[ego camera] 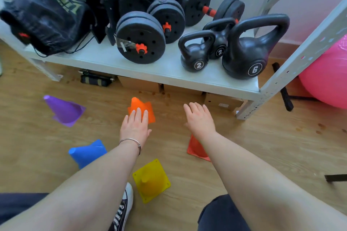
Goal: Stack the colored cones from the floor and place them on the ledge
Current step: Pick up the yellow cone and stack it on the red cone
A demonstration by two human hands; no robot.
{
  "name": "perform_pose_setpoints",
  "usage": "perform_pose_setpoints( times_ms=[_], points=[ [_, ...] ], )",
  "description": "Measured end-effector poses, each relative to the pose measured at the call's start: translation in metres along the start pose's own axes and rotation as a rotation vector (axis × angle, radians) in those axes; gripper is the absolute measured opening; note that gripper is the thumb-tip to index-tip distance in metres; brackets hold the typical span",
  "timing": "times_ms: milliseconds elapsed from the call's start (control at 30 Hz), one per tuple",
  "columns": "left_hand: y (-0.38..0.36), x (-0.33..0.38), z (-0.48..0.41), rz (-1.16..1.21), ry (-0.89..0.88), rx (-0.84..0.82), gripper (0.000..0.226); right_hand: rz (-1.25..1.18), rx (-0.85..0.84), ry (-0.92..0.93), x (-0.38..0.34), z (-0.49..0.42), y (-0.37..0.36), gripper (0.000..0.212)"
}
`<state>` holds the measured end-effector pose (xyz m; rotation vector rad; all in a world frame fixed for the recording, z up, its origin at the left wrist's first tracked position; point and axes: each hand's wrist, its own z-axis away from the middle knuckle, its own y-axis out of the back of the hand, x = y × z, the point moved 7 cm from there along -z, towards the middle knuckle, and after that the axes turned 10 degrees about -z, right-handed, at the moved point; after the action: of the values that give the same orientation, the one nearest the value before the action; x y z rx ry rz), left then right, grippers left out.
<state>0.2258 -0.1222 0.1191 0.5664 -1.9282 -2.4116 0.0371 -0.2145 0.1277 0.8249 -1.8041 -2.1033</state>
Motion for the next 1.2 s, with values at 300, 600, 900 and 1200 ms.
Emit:
perform_pose_setpoints(
  times_ms=[300,600,900,1200],
  points=[
    [-0.097,-0.042,0.057,0.034,0.167,-0.163,0.072,-0.097,-0.215,0.073,-0.065,0.018,-0.091,0.056],
    [-0.189,-0.016,0.109,0.132,0.164,-0.373,0.064,-0.124,-0.551,0.003,-0.077,0.060,-0.190,0.040],
    [-0.215,0.012,0.125,0.216,0.072,-0.453,0.075,-0.210,-0.860,0.128,-0.087,0.070,-0.230,0.089],
    [-0.225,0.019,0.121,0.516,0.180,-0.570,0.075,-0.245,-0.824,0.079,-0.085,0.060,-0.219,0.088]
  ],
)
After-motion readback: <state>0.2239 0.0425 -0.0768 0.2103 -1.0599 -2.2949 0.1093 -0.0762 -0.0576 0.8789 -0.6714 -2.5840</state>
